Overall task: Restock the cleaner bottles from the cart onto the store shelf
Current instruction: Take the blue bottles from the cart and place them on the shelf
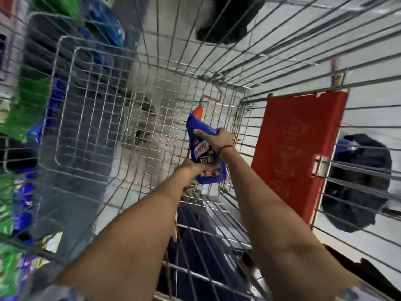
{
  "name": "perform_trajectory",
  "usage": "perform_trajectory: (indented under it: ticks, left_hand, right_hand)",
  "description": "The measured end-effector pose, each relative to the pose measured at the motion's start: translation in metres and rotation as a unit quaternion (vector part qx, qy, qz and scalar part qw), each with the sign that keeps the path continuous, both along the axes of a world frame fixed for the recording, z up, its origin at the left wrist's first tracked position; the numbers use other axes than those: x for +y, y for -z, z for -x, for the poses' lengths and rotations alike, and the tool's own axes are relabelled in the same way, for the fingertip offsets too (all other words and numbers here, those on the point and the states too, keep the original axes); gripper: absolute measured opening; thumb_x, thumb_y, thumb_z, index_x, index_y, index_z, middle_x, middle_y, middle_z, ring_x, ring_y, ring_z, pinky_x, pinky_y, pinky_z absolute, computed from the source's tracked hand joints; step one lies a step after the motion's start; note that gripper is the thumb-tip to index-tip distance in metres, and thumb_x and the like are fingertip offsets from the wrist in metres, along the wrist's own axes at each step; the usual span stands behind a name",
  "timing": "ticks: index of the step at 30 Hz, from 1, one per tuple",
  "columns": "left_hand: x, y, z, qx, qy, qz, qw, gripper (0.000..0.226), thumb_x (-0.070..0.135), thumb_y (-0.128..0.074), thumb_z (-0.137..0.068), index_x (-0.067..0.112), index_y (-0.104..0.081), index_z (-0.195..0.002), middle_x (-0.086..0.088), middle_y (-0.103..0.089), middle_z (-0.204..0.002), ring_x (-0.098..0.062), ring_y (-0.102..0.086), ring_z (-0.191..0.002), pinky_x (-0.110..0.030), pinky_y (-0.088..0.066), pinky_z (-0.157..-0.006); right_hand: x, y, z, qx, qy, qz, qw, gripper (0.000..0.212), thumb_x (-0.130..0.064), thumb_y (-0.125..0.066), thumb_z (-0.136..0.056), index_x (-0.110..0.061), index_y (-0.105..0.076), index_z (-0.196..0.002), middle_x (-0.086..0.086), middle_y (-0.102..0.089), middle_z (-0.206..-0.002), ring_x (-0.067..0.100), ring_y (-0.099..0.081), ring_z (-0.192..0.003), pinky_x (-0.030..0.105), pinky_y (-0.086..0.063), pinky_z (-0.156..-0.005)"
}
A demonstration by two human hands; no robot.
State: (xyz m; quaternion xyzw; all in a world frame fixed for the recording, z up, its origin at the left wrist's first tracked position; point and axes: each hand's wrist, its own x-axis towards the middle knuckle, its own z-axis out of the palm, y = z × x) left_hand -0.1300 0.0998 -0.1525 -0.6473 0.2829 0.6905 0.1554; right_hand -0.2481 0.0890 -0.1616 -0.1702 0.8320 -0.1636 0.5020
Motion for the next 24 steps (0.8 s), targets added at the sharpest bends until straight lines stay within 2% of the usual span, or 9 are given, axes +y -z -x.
perform_trajectory:
  ticks: [3,7,10,12,15,17,18,20,24]
  left_hand:
    - [-0.02,-0.026,-0.016,0.031,0.068,0.011,0.997,0.059,0.035,-0.085,-0.056,0.011,-0.061,-0.105,-0.004,-0.069,-0.104,-0.021,-0.063,-0.099,-0.035,-0.05,-0.093]
    - [-0.06,-0.078,-0.041,0.087,0.08,0.111,0.987,0.068,0.028,-0.086,-0.055,0.014,-0.06,-0.116,-0.011,-0.068,-0.114,-0.026,-0.062,-0.106,-0.043,-0.048,-0.099]
    - [-0.078,-0.132,-0.06,0.092,-0.004,0.205,0.974,0.056,0.008,-0.083,-0.062,0.007,-0.061,-0.113,-0.013,-0.068,-0.11,-0.016,-0.064,-0.093,-0.025,-0.053,-0.083]
    - [-0.084,-0.173,-0.081,0.1,-0.056,0.27,0.956,0.052,-0.004,-0.075,-0.067,-0.002,-0.057,-0.116,-0.013,-0.068,-0.104,-0.01,-0.064,-0.081,-0.02,-0.055,-0.077]
    - [-0.087,-0.235,-0.128,0.118,-0.097,0.348,0.925,0.042,-0.005,-0.072,-0.071,-0.001,-0.06,-0.111,-0.01,-0.07,-0.095,-0.01,-0.066,-0.077,-0.024,-0.056,-0.079]
    - [-0.082,-0.268,-0.162,0.129,-0.14,0.399,0.897,0.035,-0.003,-0.072,-0.07,0.005,-0.064,-0.104,-0.003,-0.073,-0.088,-0.006,-0.067,-0.075,-0.019,-0.056,-0.074]
    - [-0.078,-0.282,-0.179,0.123,-0.163,0.427,0.881,0.035,-0.001,-0.074,-0.069,0.006,-0.064,-0.102,-0.008,-0.072,-0.091,-0.012,-0.066,-0.081,-0.026,-0.056,-0.08]
    - [-0.068,-0.31,-0.211,0.102,-0.206,0.485,0.844,0.044,0.011,-0.081,-0.061,0.013,-0.062,-0.101,-0.017,-0.067,-0.103,-0.024,-0.061,-0.092,-0.041,-0.05,-0.091]
    - [-0.042,-0.35,-0.278,0.07,-0.306,0.557,0.769,0.045,0.025,-0.08,-0.052,0.026,-0.063,-0.094,-0.005,-0.072,-0.098,-0.021,-0.065,-0.092,-0.041,-0.05,-0.092]
  right_hand:
    - [-0.011,-0.028,-0.015,-0.037,0.035,0.058,0.997,0.047,-0.054,-0.079,-0.057,-0.018,-0.054,-0.075,-0.003,-0.059,-0.075,0.012,-0.055,-0.068,0.024,-0.046,-0.056]
    - [-0.039,-0.086,-0.033,-0.092,0.08,0.13,0.984,0.056,-0.051,-0.082,-0.05,-0.014,-0.063,-0.086,0.008,-0.071,-0.094,0.024,-0.067,-0.086,0.037,-0.056,-0.079]
    - [-0.066,-0.145,-0.05,-0.149,0.129,0.204,0.959,0.033,-0.032,-0.084,-0.06,-0.015,-0.061,-0.075,0.006,-0.068,-0.078,0.021,-0.066,-0.073,0.033,-0.054,-0.069]
    - [-0.082,-0.191,-0.067,-0.171,0.117,0.243,0.948,0.032,-0.028,-0.082,-0.063,-0.011,-0.064,-0.083,0.0,-0.066,-0.07,0.014,-0.063,-0.063,0.024,-0.051,-0.059]
    - [-0.101,-0.258,-0.103,-0.237,0.063,0.304,0.92,0.036,-0.021,-0.078,-0.07,0.0,-0.066,-0.097,0.005,-0.07,-0.072,0.015,-0.064,-0.064,0.022,-0.05,-0.057]
    - [-0.11,-0.297,-0.134,-0.263,0.006,0.35,0.899,0.016,-0.015,-0.074,-0.073,-0.007,-0.068,-0.086,-0.001,-0.07,-0.065,0.014,-0.062,-0.06,0.023,-0.051,-0.058]
    - [-0.115,-0.315,-0.151,-0.27,-0.027,0.373,0.887,0.008,-0.013,-0.074,-0.073,-0.012,-0.068,-0.079,-0.007,-0.07,-0.061,0.011,-0.061,-0.058,0.022,-0.051,-0.058]
    - [-0.121,-0.346,-0.188,-0.286,-0.1,0.41,0.86,0.009,-0.009,-0.072,-0.074,-0.016,-0.067,-0.072,-0.01,-0.07,-0.057,0.006,-0.062,-0.055,0.02,-0.052,-0.057]
    - [-0.122,-0.406,-0.266,-0.284,-0.259,0.454,0.804,0.015,-0.011,-0.076,-0.07,-0.021,-0.064,-0.07,-0.012,-0.068,-0.059,0.003,-0.06,-0.057,0.018,-0.05,-0.057]
